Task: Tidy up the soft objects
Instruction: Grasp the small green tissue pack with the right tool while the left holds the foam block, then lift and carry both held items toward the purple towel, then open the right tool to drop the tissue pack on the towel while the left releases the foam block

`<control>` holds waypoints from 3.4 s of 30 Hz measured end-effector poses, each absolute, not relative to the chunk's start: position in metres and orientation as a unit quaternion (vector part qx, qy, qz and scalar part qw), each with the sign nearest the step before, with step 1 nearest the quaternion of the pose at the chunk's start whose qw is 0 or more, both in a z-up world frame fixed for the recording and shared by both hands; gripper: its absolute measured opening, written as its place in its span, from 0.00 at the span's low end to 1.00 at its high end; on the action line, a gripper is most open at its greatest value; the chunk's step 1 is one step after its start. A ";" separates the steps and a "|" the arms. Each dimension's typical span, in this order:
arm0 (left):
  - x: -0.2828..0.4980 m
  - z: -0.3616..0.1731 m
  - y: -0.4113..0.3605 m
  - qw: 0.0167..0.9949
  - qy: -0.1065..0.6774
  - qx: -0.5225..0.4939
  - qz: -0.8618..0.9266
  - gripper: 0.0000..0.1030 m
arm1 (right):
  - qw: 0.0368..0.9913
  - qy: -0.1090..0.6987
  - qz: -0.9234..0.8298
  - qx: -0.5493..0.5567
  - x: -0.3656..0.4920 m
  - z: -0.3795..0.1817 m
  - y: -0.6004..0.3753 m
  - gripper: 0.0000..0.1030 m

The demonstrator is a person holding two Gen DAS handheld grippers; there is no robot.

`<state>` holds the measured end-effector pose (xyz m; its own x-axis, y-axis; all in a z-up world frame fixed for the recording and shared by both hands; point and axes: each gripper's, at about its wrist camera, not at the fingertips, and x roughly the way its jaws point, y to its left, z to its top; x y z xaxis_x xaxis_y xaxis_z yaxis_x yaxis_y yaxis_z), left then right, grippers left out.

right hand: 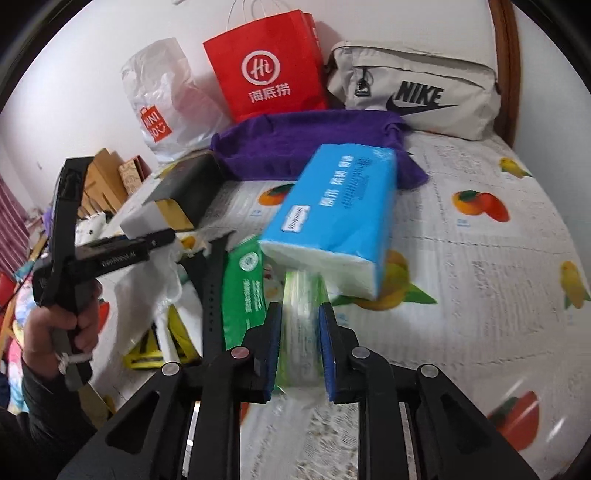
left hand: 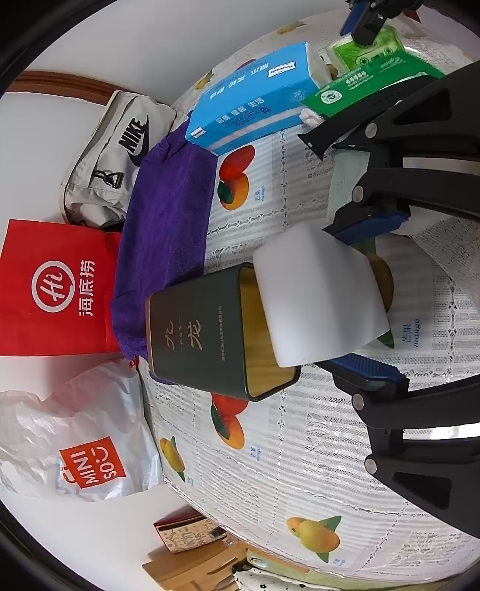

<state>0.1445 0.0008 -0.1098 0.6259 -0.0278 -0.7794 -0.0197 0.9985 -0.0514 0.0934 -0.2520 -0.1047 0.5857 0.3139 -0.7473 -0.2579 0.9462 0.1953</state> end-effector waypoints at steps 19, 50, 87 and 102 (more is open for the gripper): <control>0.147 -0.119 0.008 0.896 0.444 -0.016 0.004 0.49 | 0.889 0.440 0.126 -0.028 0.096 -0.121 -0.232 0.26; 0.126 -0.105 0.037 0.893 0.448 -0.037 0.014 0.47 | 0.880 0.459 0.125 0.008 0.102 -0.107 -0.245 0.18; 0.279 -0.016 0.042 0.913 0.407 -0.017 -0.003 0.48 | 0.918 0.373 0.137 0.005 0.263 -0.012 -0.238 0.18; 0.395 -0.062 0.030 0.890 0.455 -0.004 -0.028 0.48 | 0.900 0.416 0.131 -0.015 0.366 -0.061 -0.228 0.18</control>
